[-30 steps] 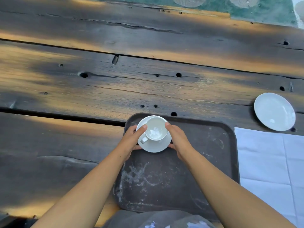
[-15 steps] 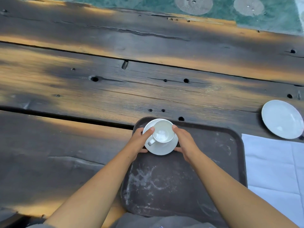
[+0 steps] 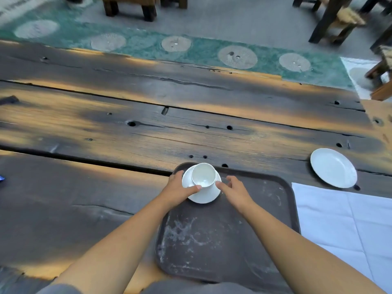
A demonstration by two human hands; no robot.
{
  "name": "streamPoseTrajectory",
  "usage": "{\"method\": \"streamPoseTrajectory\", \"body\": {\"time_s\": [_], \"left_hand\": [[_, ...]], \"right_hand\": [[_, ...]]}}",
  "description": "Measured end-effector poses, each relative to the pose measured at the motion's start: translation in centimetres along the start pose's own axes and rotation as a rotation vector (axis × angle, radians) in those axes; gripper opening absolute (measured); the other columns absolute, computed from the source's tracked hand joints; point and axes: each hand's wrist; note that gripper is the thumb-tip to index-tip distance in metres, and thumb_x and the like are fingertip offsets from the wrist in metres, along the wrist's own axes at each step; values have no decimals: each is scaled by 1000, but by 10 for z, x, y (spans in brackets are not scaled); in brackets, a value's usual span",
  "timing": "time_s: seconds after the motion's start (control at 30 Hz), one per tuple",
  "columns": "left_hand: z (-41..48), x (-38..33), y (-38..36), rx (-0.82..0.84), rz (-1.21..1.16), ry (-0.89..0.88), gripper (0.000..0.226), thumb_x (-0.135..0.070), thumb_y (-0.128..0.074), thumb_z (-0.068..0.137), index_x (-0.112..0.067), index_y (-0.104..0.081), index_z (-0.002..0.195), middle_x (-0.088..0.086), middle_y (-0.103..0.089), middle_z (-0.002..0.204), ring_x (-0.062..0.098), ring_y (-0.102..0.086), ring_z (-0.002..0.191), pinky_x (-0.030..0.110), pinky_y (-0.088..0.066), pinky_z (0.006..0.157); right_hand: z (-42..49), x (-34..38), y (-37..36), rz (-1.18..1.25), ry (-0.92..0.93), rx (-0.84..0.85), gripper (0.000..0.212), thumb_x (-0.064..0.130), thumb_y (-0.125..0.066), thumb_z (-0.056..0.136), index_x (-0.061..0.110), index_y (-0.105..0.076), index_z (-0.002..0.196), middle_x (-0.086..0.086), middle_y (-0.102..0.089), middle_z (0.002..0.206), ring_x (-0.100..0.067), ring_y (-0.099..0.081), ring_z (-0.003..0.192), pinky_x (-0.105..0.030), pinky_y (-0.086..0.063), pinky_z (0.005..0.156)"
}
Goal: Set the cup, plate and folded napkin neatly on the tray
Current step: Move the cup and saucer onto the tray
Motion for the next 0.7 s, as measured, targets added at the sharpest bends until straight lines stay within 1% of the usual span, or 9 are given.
{"method": "streamPoseTrajectory", "body": {"time_s": [0.03, 0.07, 0.13, 0.2, 0.3, 0.37, 0.43, 0.57, 0.7], "left_hand": [[-5, -1, 0, 9, 44, -33, 71, -44, -77, 74, -33, -41, 135, -20, -42, 116, 12, -41, 116, 30, -38, 94], [-9, -2, 0, 20, 87, -53, 63, -42, -76, 75, -33, -44, 128, -20, -45, 116, 12, -42, 118, 29, -37, 94], [-19, -1, 0, 40, 161, -50, 68, -42, -75, 73, -22, -47, 131, -3, -49, 132, 16, -46, 122, 34, -41, 100], [-30, 1, 0, 61, 228, -41, 76, -43, -74, 71, -20, -44, 138, 4, -46, 139, 20, -45, 125, 35, -41, 102], [-45, 4, 0, 79, 380, -60, 76, -43, -74, 72, -20, -43, 138, 8, -45, 135, 25, -49, 125, 35, -44, 100], [-53, 6, 0, 82, 528, -86, 80, -43, -74, 75, -18, -38, 141, 10, -44, 136, 27, -52, 124, 36, -46, 101], [-59, 5, 1, 81, 620, -106, 80, -44, -73, 76, -18, -38, 143, 10, -46, 135, 27, -53, 122, 38, -48, 99], [-67, 0, -2, 98, 713, -163, 66, -44, -68, 81, -14, -46, 136, 12, -53, 129, 28, -56, 115, 36, -48, 91], [-71, -12, -15, 143, 749, -216, 54, -42, -64, 84, -8, -53, 125, 12, -59, 127, 28, -58, 114, 40, -50, 92]], "right_hand": [[-6, 0, 1, -53, 24, 5, 76, 53, -62, 85, 15, -39, 147, -9, -41, 144, -24, -49, 127, -34, -40, 100], [-12, 0, 2, -108, 47, 11, 72, 51, -63, 85, 14, -41, 144, -10, -41, 143, -24, -50, 124, -31, -39, 95], [-24, -1, 3, -232, 96, 20, 64, 47, -64, 85, 14, -46, 137, -11, -42, 139, -24, -52, 115, -28, -36, 90], [-35, -3, 3, -356, 131, 32, 63, 48, -64, 86, 15, -46, 137, -10, -42, 137, -26, -52, 119, -31, -40, 93], [-51, -5, 3, -508, 161, 31, 65, 49, -59, 87, 14, -42, 140, -12, -41, 140, -33, -47, 128, -40, -43, 103], [-60, -6, 2, -597, 179, 21, 64, 46, -57, 89, 12, -41, 141, -14, -41, 141, -35, -44, 130, -41, -42, 103], [-67, -8, 1, -641, 185, 11, 61, 45, -56, 90, 11, -42, 140, -15, -43, 139, -34, -44, 129, -41, -42, 102], [-81, -11, 3, -676, 183, -5, 58, 44, -54, 91, 14, -43, 140, -11, -45, 137, -31, -48, 126, -42, -45, 100], [-95, -20, 14, -664, 155, -33, 57, 43, -53, 91, 13, -45, 139, -12, -48, 137, -30, -52, 124, -39, -46, 97]]}}
Point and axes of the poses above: each hand's wrist, its own z-axis towards the middle knuckle, its own y-axis out of the back of the hand, x = y × z
